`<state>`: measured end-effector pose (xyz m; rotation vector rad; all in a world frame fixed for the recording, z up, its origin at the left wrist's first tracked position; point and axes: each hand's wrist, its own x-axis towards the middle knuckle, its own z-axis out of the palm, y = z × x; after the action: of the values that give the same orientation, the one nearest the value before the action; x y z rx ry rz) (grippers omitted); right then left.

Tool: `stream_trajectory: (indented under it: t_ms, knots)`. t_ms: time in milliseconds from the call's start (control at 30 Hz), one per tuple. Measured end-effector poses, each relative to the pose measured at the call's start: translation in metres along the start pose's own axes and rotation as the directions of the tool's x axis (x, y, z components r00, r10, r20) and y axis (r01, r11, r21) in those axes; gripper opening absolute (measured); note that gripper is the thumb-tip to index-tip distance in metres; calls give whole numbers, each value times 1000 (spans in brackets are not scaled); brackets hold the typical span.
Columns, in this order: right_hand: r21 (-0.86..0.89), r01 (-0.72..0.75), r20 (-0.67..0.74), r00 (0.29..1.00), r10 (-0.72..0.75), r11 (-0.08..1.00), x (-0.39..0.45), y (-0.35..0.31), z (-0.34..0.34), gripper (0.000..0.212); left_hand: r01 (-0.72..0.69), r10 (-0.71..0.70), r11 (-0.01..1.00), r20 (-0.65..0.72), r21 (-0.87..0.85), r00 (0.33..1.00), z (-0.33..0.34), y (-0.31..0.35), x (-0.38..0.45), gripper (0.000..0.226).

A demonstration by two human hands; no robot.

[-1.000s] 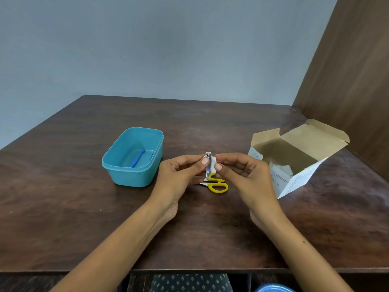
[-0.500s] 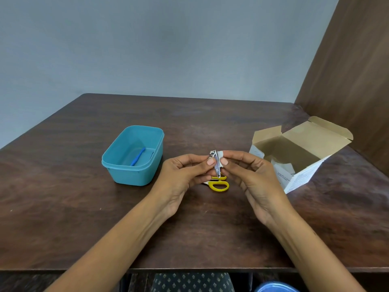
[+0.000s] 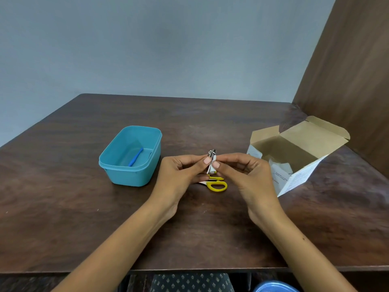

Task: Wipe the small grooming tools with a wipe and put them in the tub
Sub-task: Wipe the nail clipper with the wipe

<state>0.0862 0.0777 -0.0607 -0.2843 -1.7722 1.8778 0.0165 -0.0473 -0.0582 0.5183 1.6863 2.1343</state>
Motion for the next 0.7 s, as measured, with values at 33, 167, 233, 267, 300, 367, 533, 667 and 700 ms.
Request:
stream_trajectory:
  t_ms: [33, 167, 233, 267, 300, 367, 533, 667, 700]
  knots:
    - [-18, 24, -4, 1000, -24, 1000, 0, 0, 0, 12, 1, -2, 1000, 9, 9, 1000, 0, 1, 0, 17]
    - [-108, 116, -4, 993, -117, 987, 0, 2, 2, 13, 9, -11, 999, 53, 49, 999, -2, 5, -2, 20]
    - [-192, 164, 0, 986, -167, 968, 0, 3, 2, 15, 10, -16, 997, 69, 79, 998, -3, 7, -2, 19]
    - [-234, 184, 3, 982, -188, 955, 0, 4, 1, 15, 7, -14, 995, 66, 96, 998, -4, 8, -2, 18]
    - [-270, 200, 8, 979, -205, 942, -1, 5, 1, 16, 2, -9, 994, 59, 111, 998, -4, 8, -3, 17]
    - [-328, 237, 23, 970, -243, 915, -1, 5, 2, 15, -2, -3, 993, 43, 115, 999, -3, 7, -3, 16]
    - [-432, 382, -51, 894, -445, 817, 2, -1, 1, 12, 114, -114, 993, 42, -1, 993, -4, 6, -1, 18]
    - [-411, 411, -125, 859, -497, 814, 2, -7, -1, 8, 247, -232, 962, 128, -118, 964, -7, 8, 0, 13]
    - [-378, 382, -162, 870, -466, 843, 3, -9, -2, 12, 273, -251, 951, 152, -145, 956, -7, 9, 0, 15]
